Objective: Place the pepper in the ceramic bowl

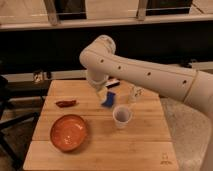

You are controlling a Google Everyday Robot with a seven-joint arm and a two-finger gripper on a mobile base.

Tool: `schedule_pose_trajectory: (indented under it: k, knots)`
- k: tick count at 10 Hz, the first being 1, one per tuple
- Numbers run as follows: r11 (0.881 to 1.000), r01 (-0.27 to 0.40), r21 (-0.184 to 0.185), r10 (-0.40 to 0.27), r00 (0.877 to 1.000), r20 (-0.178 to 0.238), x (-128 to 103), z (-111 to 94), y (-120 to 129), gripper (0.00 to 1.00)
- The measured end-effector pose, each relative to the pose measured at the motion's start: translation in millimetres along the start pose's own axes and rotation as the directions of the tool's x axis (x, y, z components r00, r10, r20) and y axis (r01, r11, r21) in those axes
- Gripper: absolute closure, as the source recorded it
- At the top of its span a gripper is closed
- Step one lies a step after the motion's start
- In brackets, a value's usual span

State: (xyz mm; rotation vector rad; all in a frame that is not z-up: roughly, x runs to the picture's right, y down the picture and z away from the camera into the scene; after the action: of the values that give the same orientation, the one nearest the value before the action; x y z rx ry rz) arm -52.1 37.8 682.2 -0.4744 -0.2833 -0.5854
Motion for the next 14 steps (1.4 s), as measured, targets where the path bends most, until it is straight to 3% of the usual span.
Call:
schedule_pose_trajectory:
  k: [9, 14]
  knots:
    - [0.998, 0.065, 0.014, -0.065, 0.998, 0.022, -26.2, 14.2, -42.9, 0.2]
    - [0.998, 0.066, 0.015, -0.067, 0.998, 0.023, -24.8, 14.8, -42.8, 0.2]
